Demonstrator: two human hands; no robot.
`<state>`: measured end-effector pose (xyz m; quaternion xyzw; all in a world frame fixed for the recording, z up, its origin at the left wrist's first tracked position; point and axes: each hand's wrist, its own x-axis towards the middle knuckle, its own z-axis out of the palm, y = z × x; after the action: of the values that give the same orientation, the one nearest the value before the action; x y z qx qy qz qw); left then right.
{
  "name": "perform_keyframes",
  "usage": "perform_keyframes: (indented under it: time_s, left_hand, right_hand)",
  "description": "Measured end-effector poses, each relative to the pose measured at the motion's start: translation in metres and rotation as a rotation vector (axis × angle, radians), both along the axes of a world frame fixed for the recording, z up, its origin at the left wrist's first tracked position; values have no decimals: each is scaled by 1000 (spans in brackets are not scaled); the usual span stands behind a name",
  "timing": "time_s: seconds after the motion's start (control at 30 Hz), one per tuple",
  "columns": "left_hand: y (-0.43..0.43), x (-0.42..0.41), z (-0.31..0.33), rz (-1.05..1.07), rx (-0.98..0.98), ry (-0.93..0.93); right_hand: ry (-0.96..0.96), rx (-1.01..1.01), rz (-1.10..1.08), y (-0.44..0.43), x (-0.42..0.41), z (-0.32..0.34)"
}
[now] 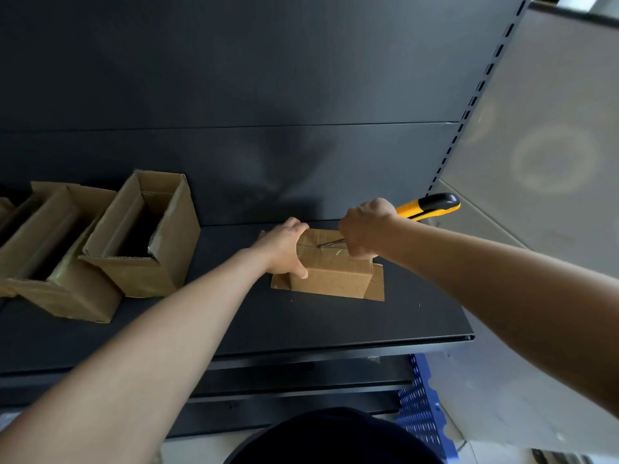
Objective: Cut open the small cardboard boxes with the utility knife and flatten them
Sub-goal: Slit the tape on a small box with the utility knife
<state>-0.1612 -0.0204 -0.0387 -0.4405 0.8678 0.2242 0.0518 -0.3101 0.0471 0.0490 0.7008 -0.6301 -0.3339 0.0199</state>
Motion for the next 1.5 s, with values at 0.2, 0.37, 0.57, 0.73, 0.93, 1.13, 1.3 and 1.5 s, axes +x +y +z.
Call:
perform_keyframes:
  time_s: [0.2,0.37,0.57,0.73,0.93,1.13,1.3,1.5]
  left_hand:
    - [-4,-3,-1,-40,-26,-32]
    - [-5,-2,-2,-48,-33,-50]
    - [-5,-5,-1,-45,-30,-72]
    - [-5,-5,1,-42,-25,-86]
    - [-5,-7,4,-44,-27,-113]
    - [-7,-8,5,-21,5,-112]
    - [-8,-15,14,-30,91,-130]
    - [10,-29,21,154,-197,-22]
  right_hand:
    - [-12,25,-38,0,-10,-3]
    - [0,39,-52,-1,-16,-2]
    - [50,85,-96,-2,-27,-8]
    - [60,81,-150,7,-41,-11]
    - [81,87,-225,18,-69,-13]
    - [88,29,-327,45,-115,-12]
    - [-326,-197,-577,35,-114,-26]
    - [-1041,-235,-870,19,-84,-42]
